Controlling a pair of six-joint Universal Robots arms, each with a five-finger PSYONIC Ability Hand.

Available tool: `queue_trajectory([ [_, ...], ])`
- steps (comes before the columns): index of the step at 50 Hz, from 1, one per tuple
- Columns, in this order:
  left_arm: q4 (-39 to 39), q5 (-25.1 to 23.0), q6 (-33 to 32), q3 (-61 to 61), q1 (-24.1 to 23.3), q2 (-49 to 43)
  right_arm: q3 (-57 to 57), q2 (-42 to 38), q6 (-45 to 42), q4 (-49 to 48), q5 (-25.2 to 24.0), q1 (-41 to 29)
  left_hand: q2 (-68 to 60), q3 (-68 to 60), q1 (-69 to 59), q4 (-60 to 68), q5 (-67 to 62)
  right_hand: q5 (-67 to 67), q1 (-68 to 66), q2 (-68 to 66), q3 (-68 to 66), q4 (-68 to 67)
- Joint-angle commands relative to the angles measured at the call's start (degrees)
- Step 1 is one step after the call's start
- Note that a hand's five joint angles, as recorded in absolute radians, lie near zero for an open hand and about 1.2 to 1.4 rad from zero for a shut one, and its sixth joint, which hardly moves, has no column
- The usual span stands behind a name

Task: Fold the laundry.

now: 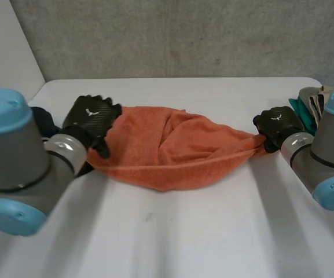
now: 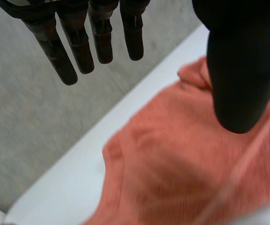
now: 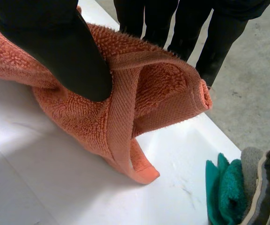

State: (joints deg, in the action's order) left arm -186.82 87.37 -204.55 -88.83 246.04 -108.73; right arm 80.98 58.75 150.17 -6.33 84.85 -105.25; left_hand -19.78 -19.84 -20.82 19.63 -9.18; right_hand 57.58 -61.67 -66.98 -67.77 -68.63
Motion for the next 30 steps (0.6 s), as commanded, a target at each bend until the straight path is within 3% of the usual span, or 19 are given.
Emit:
queue_trajectory([
  [1,6.2,-13.44,-4.62,-2.22,11.82,-2.28,0.32,-0.65,0.04,0.09,-0.3,-0.66,0.48,0.55,1.52,-0.33,-0.12,12.42,-18.33,-13.02,-12.23,-11.37],
  [5,1.91,-19.59,-10.59,-2.58,17.62,-4.91,0.41,-1.18,-0.05,0.09,-0.39,-1.18,0.99,1.06,2.04,-0.85,0.39,12.42,-18.33,-13.02,-12.23,-11.37],
  [12,-3.28,-22.15,-16.14,-1.26,19.83,-10.53,1.11,-1.35,-0.14,0.09,-0.3,-1.71,0.31,0.38,1.36,-0.17,-0.28,12.42,-18.33,-13.02,-12.23,-11.37],
  [25,-5.49,-21.54,-10.17,5.85,17.64,-18.18,1.46,-2.23,-0.66,-0.17,0.05,-1.98,-19.02,-18.95,-17.97,19.16,-19.62,12.42,-18.33,-13.02,-12.23,-11.37],
  [30,-5.05,-21.19,-7.88,7.88,16.32,-19.59,1.46,-2.41,-1.63,-0.17,0.05,-1.71,-19.7,-19.63,-18.66,19.85,-20.3,12.42,-18.33,-13.02,-12.23,-11.37],
])
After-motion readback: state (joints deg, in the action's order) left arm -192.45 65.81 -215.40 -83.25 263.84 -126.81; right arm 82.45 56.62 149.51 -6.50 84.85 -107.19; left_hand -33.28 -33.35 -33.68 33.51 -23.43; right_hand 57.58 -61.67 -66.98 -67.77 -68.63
